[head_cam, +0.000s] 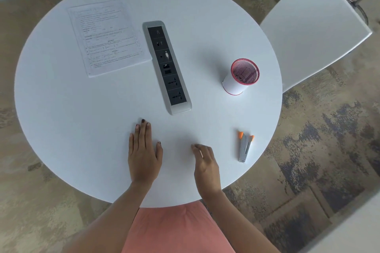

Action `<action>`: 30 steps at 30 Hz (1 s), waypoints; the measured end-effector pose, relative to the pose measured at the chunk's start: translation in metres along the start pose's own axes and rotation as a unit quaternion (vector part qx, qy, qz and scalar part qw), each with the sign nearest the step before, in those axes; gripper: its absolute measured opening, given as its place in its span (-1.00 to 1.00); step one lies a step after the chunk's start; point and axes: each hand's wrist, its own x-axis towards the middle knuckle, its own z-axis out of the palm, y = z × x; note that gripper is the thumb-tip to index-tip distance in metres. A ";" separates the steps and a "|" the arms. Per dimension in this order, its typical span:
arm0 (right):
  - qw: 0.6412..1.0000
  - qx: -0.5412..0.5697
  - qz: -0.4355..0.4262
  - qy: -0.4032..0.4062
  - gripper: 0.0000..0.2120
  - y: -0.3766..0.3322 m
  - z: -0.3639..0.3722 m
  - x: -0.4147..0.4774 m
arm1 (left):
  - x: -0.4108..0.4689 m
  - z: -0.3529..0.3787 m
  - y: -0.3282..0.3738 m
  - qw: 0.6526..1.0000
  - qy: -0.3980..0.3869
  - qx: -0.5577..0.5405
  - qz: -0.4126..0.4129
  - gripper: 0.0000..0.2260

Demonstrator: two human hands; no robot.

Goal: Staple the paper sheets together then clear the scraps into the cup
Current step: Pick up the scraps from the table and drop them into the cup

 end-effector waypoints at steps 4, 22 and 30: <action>1.000 -0.021 0.000 -0.018 -0.30 -0.005 -0.004 0.001 | 0.000 0.001 0.000 1.000 0.002 -0.005 0.000 -0.46; 0.997 -0.071 0.013 -0.032 -0.54 -0.012 -0.010 0.026 | 0.000 0.001 -0.001 1.000 -0.001 -0.015 -0.002 -0.46; 0.998 0.027 0.053 0.020 -0.65 0.001 -0.007 0.013 | 0.000 0.001 -0.001 1.000 0.001 -0.020 -0.003 -0.46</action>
